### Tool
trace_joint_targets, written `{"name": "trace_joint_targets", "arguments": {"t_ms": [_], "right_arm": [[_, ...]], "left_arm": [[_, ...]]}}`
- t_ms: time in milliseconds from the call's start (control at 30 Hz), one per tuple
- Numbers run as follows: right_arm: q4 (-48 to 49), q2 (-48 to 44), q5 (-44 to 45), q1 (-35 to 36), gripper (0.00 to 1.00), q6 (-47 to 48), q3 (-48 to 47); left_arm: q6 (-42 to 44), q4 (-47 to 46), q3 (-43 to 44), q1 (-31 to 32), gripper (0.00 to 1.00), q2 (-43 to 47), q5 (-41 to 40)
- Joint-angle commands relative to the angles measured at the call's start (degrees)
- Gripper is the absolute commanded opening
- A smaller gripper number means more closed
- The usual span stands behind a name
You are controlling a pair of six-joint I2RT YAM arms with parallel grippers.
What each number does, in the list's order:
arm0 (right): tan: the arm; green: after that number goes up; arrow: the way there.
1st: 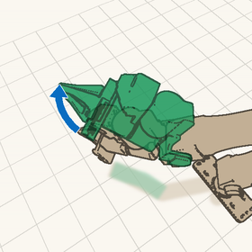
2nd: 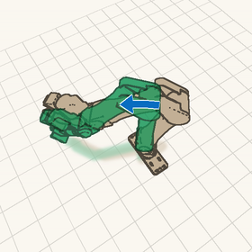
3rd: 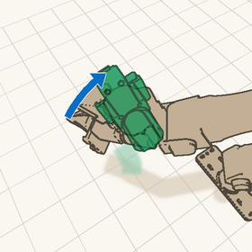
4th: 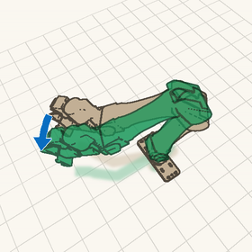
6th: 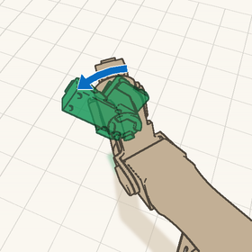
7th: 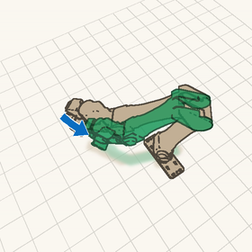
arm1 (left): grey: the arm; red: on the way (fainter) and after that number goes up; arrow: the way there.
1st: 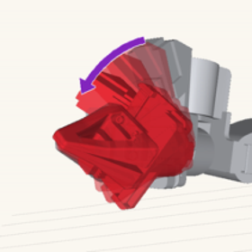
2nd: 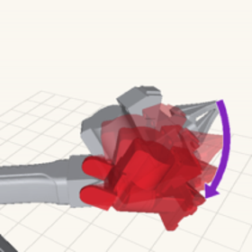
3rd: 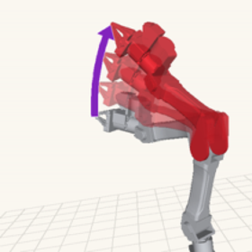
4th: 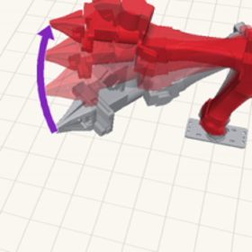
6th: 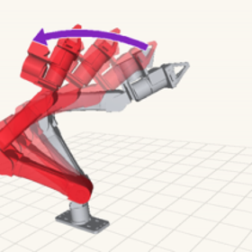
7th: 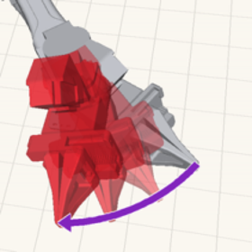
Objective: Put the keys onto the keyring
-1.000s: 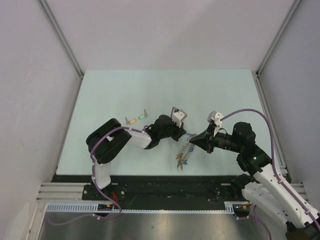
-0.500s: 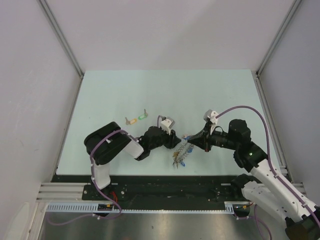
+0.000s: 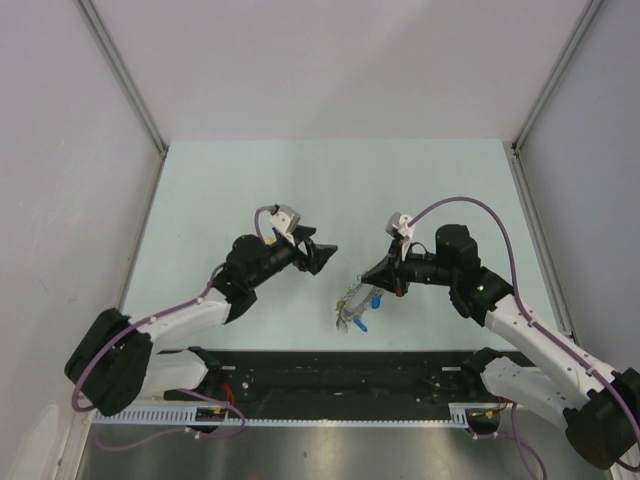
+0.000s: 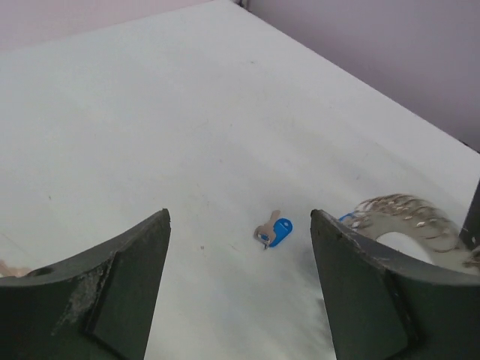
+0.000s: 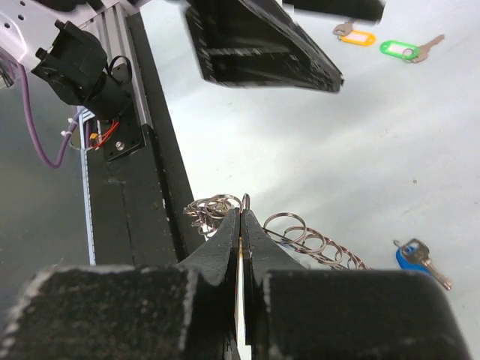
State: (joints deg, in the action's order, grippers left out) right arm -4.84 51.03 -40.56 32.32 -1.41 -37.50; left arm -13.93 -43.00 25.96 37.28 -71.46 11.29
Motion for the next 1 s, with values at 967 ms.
{"name": "trace_joint_targets", "arguments": {"t_ms": [967], "right_arm": [[11.25,14.98,-11.39,5.65,0.0,12.57,-14.53]], "left_arm": [[36.53,53.73,25.73,-3.44,0.64,10.2,42.59]]}}
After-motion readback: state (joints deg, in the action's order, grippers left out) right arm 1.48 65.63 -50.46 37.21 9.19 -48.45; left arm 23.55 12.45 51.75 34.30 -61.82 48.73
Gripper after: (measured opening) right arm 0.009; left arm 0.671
